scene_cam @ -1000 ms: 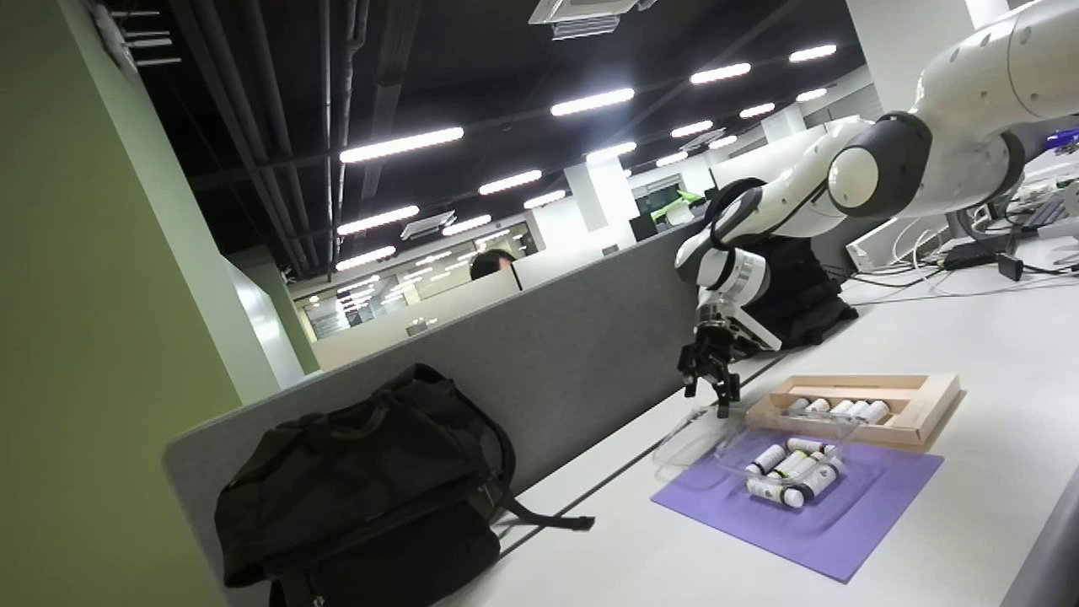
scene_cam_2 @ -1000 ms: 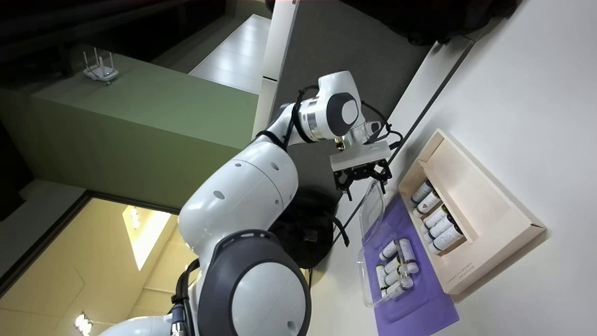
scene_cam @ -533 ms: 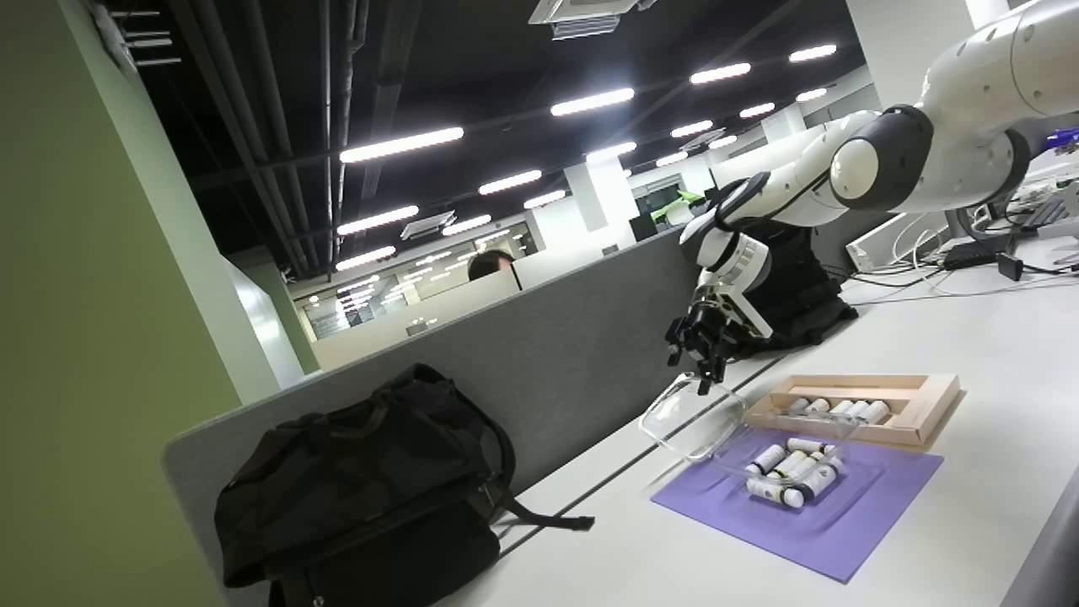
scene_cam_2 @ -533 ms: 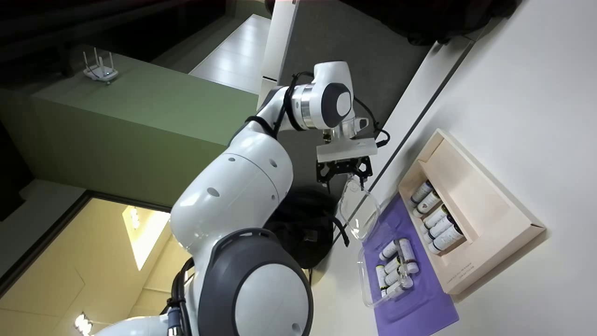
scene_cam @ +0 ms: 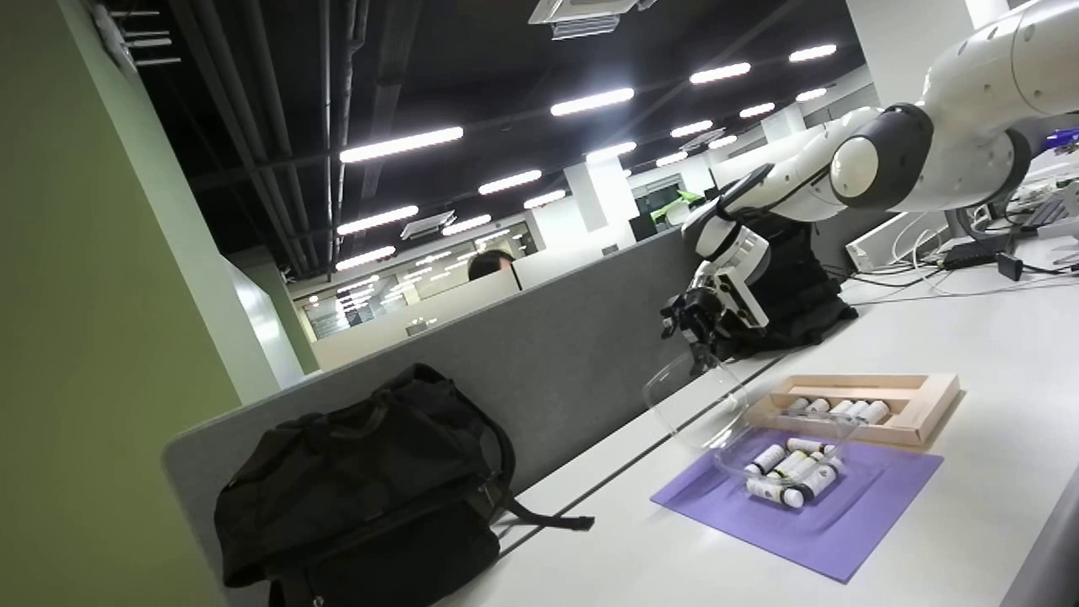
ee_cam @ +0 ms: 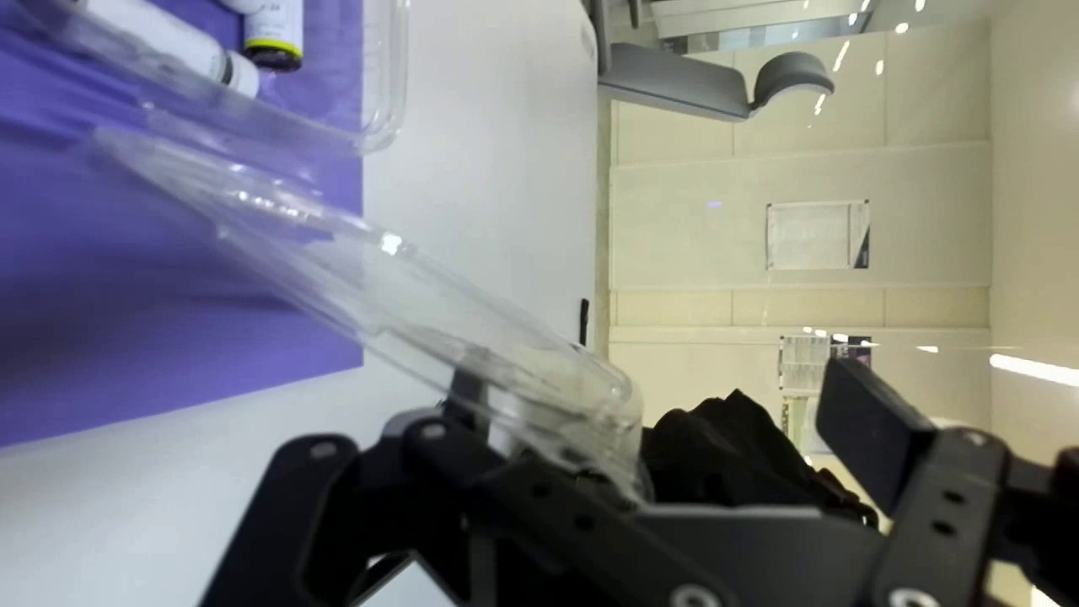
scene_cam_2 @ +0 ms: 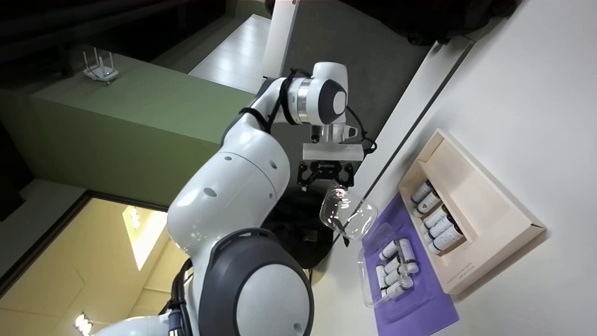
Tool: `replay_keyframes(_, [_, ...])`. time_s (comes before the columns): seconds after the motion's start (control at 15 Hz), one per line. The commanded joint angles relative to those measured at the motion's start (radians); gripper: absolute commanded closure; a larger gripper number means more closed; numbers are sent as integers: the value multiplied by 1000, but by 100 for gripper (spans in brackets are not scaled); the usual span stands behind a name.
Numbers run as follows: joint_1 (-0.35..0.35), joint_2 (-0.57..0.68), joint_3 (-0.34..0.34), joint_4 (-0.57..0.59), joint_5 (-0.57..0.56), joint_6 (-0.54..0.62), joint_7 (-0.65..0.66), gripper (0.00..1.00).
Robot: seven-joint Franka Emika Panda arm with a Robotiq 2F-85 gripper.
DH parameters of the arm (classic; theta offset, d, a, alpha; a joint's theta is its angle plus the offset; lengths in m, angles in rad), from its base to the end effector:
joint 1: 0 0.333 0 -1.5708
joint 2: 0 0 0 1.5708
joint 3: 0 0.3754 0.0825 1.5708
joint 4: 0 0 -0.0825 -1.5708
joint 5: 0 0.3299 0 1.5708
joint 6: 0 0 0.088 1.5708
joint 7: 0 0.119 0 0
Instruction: Close the lid on the clear container
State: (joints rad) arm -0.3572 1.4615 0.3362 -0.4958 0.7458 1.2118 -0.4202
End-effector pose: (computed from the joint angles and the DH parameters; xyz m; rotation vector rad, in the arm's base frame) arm 0.7309 -0.0775 0.1790 -1.8441 -0.2148 0.2978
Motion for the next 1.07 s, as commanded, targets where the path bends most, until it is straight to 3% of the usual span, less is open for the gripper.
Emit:
replay_keyframes(0.0, [3,18,7,50,40,-112,101,0])
replay_keyframes(0.47, [24,5,-27,16,56,-278,221,0])
replay_keyframes(1.0, [65,6,-91,-44,35,-393,265,0])
